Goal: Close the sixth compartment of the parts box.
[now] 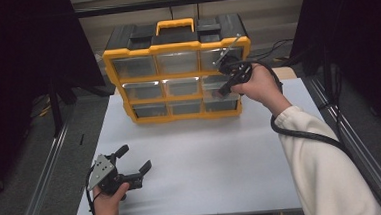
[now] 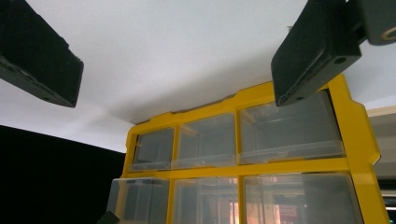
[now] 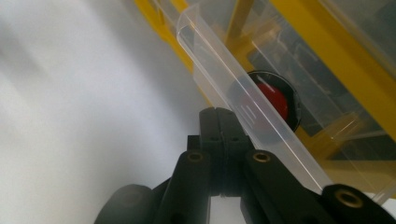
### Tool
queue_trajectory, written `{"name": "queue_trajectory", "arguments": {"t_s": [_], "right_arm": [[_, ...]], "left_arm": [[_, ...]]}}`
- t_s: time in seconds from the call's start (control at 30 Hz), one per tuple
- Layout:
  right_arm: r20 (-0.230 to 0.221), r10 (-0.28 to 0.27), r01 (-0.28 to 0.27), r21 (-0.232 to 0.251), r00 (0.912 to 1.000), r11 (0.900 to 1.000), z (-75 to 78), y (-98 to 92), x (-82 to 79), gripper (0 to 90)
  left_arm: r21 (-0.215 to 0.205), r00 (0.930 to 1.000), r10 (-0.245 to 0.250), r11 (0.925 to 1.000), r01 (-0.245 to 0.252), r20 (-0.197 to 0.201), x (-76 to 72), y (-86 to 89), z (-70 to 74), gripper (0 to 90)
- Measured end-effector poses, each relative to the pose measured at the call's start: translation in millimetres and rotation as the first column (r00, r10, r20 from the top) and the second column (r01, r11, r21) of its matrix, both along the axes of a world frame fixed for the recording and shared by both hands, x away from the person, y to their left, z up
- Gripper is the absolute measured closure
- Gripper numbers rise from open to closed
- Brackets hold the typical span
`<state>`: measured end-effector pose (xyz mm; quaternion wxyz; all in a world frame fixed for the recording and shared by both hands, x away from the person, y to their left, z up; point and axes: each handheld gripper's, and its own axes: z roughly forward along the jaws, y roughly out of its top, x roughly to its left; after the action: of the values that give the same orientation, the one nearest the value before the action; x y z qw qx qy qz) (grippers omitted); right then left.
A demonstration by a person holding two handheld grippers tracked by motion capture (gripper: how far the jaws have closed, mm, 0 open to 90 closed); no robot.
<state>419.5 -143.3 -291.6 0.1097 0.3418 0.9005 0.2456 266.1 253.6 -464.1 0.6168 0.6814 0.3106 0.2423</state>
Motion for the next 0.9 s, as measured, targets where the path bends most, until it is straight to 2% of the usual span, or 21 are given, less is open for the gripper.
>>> {"name": "queue_trajectory", "arguments": {"t_s": [0.07,0.43,0.67,0.83,0.87,0.9], "right_arm": [[-0.015,0.001,-0.001,-0.007,0.9999,1.000,-0.5,0.1,0.0,90.0],[-0.003,-0.005,0.005,-0.004,1.0000,1.000,-0.1,-1.2,1.8,90.0],[0.007,-0.018,0.018,-0.004,0.9998,1.000,1.0,-5.0,2.6,90.0],[0.008,-0.018,0.018,-0.007,0.9998,1.000,1.5,-4.9,2.9,90.0],[0.013,-0.018,0.018,-0.006,0.9998,1.000,1.5,-4.8,3.4,90.0],[0.014,-0.017,0.017,-0.007,0.9998,1.000,1.3,-4.9,3.8,90.0]], "left_arm": [[0.000,1.0000,-0.001,1.0000,0.001,0.000,0.1,-0.1,-0.3,2.3],[-0.006,1.0000,-0.008,1.0000,0.008,-0.002,0.1,-1.0,-0.7,2.3],[0.007,1.0000,-0.007,1.0000,0.007,0.004,-0.1,-0.7,-0.1,2.3],[0.000,0.9999,-0.009,1.0000,0.009,0.005,-0.1,-0.6,0.1,2.3],[0.010,0.9999,-0.010,0.9999,0.010,0.011,0.1,-0.1,0.4,2.3],[-0.010,0.9999,-0.007,0.9999,0.007,0.008,-0.3,-1.2,0.5,2.3]]}}
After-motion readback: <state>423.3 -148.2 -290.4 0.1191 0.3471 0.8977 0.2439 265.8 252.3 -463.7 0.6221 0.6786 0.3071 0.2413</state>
